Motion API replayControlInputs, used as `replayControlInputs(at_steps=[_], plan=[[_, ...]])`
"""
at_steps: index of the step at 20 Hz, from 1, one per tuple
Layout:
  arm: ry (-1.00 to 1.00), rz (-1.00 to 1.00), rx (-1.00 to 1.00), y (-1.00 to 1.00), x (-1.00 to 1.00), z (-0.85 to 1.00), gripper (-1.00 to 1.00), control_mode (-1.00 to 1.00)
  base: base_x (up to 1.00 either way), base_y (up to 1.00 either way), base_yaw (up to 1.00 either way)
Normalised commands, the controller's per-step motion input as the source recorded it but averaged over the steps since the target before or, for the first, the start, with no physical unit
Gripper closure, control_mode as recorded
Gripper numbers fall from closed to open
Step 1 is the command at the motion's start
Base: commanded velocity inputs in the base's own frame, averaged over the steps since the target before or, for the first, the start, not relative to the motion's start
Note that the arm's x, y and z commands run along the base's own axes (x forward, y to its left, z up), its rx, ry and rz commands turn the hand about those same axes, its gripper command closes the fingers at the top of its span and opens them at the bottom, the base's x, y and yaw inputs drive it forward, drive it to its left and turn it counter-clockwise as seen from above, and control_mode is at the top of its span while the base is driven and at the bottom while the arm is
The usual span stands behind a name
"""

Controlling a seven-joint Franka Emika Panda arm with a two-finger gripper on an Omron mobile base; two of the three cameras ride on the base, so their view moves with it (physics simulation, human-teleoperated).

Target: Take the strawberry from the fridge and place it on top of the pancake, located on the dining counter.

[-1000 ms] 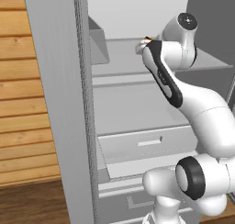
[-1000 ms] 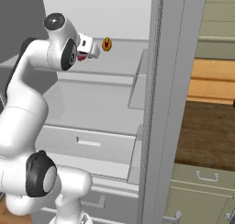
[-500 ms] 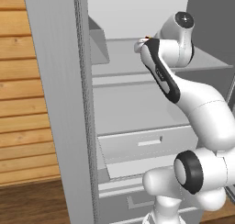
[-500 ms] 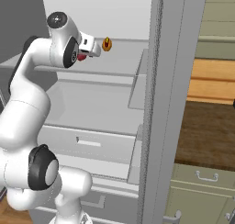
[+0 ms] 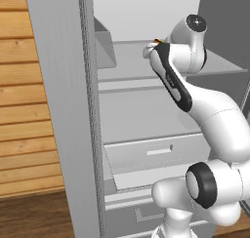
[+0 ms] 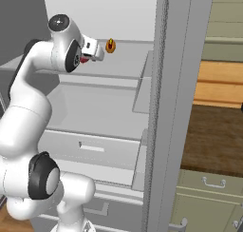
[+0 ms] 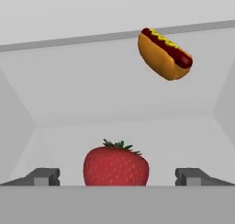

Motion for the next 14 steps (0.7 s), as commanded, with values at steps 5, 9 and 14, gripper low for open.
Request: replayControlInputs(at_steps=[5, 9, 14], plan=[[0.01, 0.00, -0.01, 0.15, 0.02, -0.41, 1.00, -1.00, 0.00, 0.00, 0.00], [0.00, 0.00, 0.00, 0.00, 0.31, -0.29, 1.00, -1.00, 0.00, 0.00, 0.00], [0.00, 0.00, -0.01, 0.07, 0.67, -0.30, 1.00, -1.00, 0.00, 0.00, 0.00]])
